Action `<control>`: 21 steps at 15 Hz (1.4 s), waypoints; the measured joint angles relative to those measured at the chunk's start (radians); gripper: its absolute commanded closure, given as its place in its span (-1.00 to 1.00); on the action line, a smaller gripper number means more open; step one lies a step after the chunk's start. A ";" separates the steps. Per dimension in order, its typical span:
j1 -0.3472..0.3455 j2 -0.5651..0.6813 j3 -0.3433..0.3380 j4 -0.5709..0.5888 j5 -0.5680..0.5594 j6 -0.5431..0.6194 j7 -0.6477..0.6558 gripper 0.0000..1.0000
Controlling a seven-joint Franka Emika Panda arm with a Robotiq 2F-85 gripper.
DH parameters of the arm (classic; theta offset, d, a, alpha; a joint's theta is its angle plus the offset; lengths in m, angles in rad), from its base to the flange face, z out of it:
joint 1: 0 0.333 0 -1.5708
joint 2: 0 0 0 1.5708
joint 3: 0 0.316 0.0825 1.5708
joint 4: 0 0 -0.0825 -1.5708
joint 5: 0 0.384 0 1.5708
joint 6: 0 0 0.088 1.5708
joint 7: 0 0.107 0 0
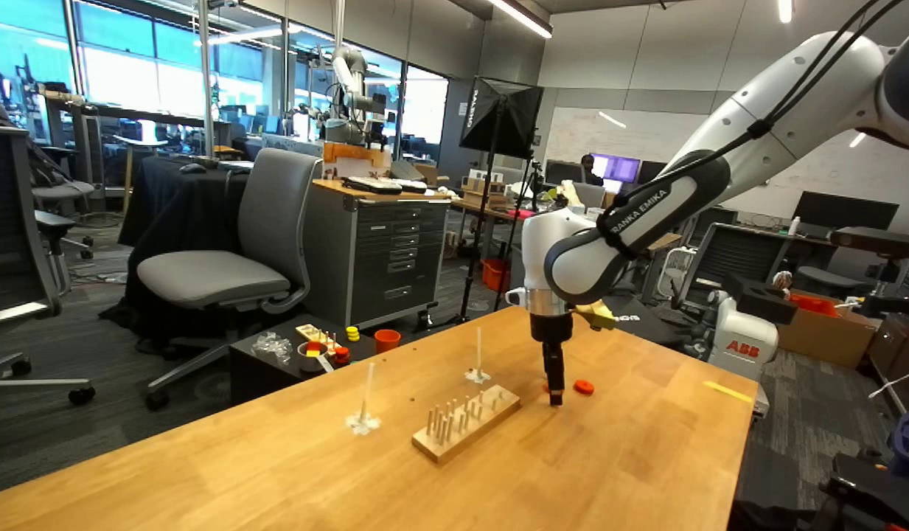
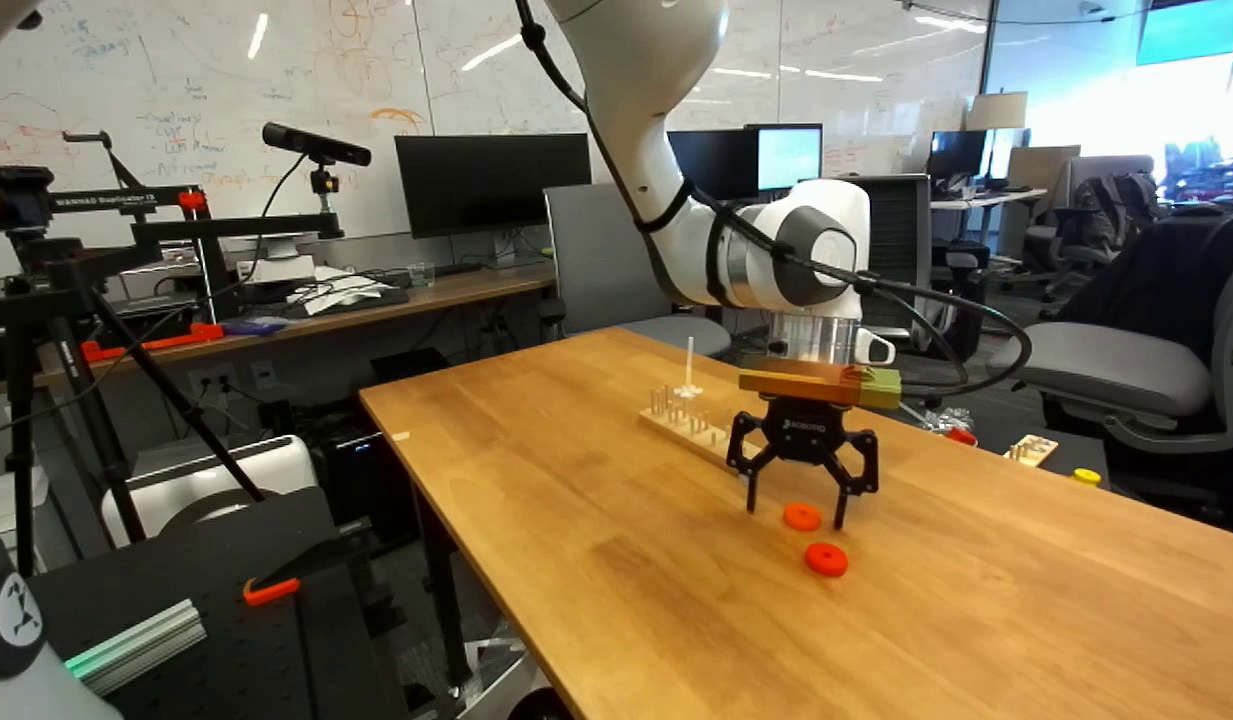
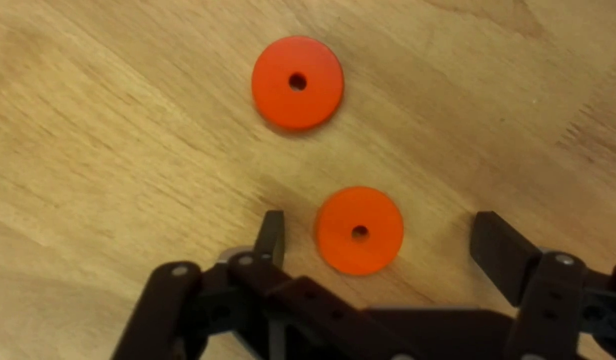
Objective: Pick the orange ring and put it on the object on the table
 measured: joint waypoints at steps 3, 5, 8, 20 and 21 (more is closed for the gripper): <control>-0.002 -0.002 -0.001 0.010 0.000 0.000 0.000 0.14; -0.004 -0.006 -0.001 0.014 0.000 0.000 0.000 0.45; -0.011 -0.009 -0.001 0.016 0.000 0.000 -0.006 0.66; -0.008 -0.045 0.004 -0.048 0.000 0.014 -0.015 0.66; -0.006 -0.053 0.005 -0.061 0.000 0.019 -0.015 0.66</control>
